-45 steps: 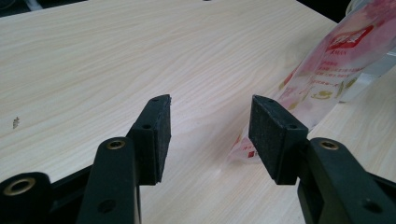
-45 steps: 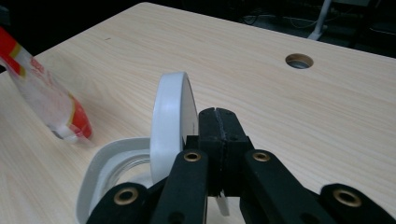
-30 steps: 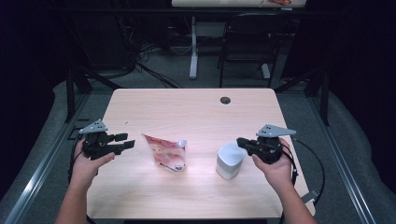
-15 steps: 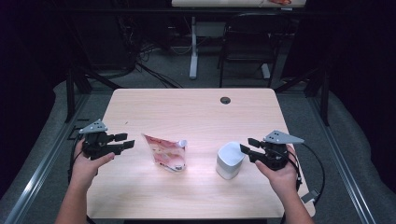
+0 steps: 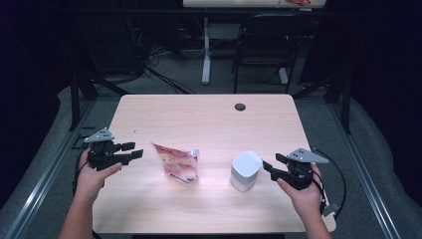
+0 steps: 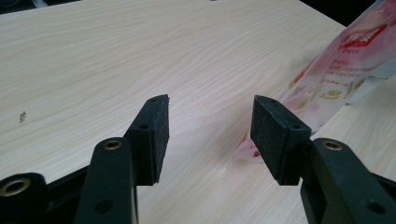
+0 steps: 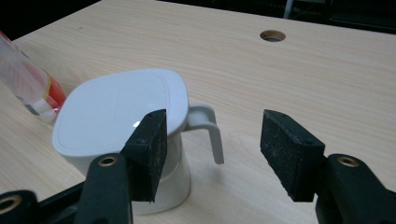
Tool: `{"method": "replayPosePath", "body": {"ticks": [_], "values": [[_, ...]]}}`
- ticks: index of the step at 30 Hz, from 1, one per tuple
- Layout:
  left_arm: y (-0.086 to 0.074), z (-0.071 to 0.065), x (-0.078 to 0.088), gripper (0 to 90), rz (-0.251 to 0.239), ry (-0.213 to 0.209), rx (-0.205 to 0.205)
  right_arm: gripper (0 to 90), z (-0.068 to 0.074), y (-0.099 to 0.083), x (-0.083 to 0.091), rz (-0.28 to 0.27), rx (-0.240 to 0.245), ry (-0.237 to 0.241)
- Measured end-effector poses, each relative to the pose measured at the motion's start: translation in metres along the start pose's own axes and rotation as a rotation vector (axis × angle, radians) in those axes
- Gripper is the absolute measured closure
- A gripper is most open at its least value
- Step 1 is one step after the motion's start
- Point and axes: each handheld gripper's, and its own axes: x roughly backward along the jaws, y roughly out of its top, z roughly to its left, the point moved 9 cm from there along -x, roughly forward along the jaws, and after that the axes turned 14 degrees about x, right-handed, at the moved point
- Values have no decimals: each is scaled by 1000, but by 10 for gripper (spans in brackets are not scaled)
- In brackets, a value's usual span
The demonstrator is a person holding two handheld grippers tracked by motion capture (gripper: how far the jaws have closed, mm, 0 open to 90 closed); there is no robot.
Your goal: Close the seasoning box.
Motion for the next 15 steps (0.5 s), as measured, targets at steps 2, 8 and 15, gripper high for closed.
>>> {"method": "replayPosePath", "body": {"ticks": [2,8,15], "values": [[0,0,0,468,5,2,-3,412,0,-7,0,8,-10,-2],[-1,1,-1,464,8,4,-2,407,-1,-27,-2,43,-15,-29],[-2,2,-3,465,15,5,-1,404,-2,-43,-6,67,-11,-71]]}}
